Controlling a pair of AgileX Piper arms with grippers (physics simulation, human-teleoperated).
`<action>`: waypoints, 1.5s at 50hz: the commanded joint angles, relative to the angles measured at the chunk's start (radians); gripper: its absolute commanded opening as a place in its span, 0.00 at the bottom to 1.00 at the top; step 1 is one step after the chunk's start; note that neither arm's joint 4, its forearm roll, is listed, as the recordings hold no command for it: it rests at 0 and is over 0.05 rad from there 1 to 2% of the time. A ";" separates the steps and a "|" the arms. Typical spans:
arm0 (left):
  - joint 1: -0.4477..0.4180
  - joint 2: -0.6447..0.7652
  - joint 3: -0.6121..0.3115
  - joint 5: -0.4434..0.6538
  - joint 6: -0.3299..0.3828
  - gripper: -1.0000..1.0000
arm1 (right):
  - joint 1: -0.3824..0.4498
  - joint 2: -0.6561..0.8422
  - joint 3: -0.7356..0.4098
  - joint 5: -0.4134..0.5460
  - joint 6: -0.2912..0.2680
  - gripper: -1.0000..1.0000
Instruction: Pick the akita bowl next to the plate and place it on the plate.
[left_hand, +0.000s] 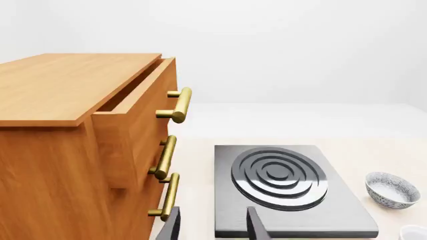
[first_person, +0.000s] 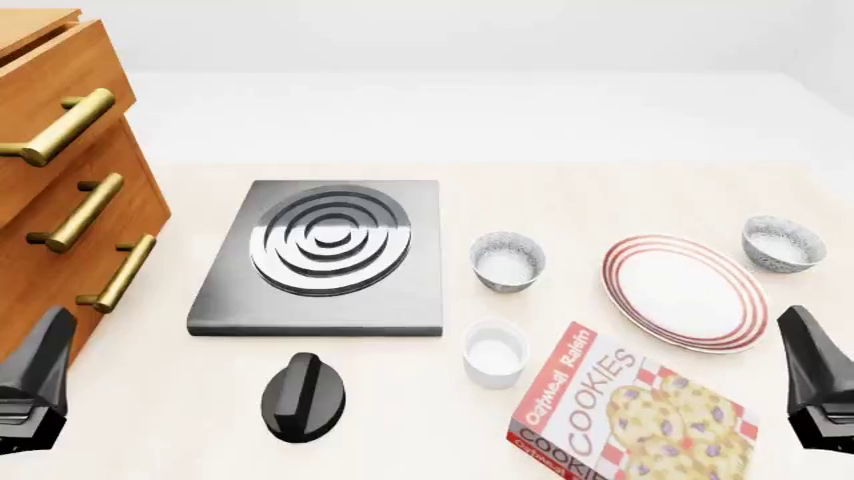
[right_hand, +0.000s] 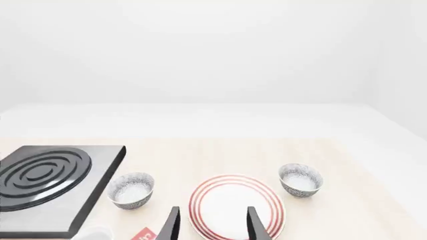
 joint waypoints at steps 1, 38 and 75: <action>0.000 0.000 0.000 0.000 0.000 1.00 | -0.001 0.006 -0.012 0.007 0.008 1.00; 0.000 0.000 0.000 0.000 0.000 1.00 | -0.003 0.112 -0.080 -0.036 0.017 1.00; 0.000 0.000 0.000 0.000 0.000 1.00 | 0.015 0.244 -0.147 -0.105 0.030 1.00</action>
